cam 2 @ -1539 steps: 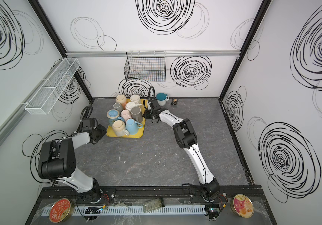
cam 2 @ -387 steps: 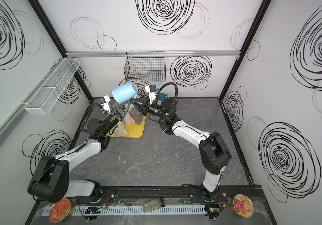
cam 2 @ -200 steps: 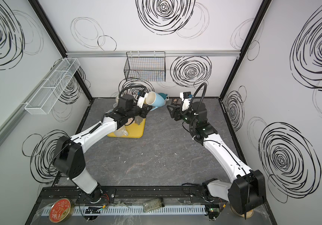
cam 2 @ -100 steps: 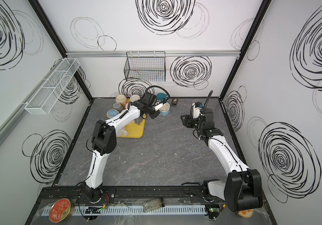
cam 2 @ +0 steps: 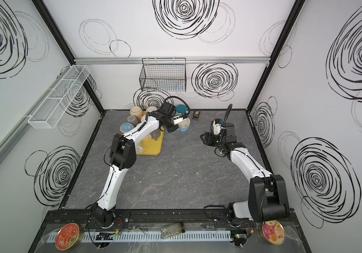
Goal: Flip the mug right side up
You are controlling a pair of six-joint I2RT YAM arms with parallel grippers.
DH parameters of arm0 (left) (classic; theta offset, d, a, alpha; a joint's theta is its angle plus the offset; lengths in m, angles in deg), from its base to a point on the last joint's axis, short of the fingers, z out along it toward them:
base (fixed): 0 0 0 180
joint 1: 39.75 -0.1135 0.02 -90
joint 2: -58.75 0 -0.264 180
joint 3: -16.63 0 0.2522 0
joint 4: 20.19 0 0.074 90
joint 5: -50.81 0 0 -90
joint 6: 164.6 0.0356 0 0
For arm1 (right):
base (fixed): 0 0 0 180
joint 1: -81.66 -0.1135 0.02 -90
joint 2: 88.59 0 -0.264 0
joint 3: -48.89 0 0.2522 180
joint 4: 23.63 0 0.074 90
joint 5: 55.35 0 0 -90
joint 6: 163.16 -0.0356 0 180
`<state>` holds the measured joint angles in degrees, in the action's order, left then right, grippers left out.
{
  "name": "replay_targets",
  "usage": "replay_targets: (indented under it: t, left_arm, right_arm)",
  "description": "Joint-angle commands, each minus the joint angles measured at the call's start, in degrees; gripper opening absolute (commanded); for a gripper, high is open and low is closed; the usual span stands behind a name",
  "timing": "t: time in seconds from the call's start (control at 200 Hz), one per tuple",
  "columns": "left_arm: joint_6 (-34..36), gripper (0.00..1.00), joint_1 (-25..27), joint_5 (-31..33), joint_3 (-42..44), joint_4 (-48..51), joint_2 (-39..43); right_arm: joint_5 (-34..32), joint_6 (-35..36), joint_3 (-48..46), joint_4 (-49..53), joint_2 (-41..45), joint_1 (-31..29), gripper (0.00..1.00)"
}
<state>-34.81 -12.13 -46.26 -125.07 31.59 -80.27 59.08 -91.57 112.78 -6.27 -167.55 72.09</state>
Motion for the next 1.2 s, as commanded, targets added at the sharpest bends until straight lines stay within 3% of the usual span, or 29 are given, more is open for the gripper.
replay_targets:
  t: [0.0,0.21,0.24,0.515,0.866,1.031,1.191]
  left_arm:
    - [2.49,0.00,-1.24,-4.41,-3.59,-0.01,-0.28]
    - [2.05,0.00,-2.02,-5.62,-3.63,0.22,-1.24]
    - [1.96,0.06,-2.00,-5.36,-3.58,0.21,-1.40]
    - [1.26,0.29,-2.04,-4.18,-3.61,-0.75,-1.36]
    - [-0.85,0.49,-2.25,-4.66,-2.54,-1.68,3.24]
    - [-4.28,0.54,-3.04,-5.85,5.09,-5.76,11.15]
    - [-9.76,0.56,-3.80,-3.71,20.04,-14.80,24.47]
  right_arm:
    - [1.31,-0.96,0.23,-1.02,-0.89,0.33,0.59]
    - [2.47,-1.29,1.11,-1.05,-2.72,0.33,0.59]
    - [2.55,-1.32,1.34,-1.06,-2.78,0.31,0.59]
    - [2.65,-1.40,1.75,-0.68,-2.84,0.29,0.59]
    - [0.69,-1.13,2.38,1.22,-1.05,-0.68,0.59]
    - [-6.14,0.12,4.45,3.92,-0.68,-4.87,0.59]
    - [-11.66,0.33,7.60,5.71,-2.60,-10.62,0.59]
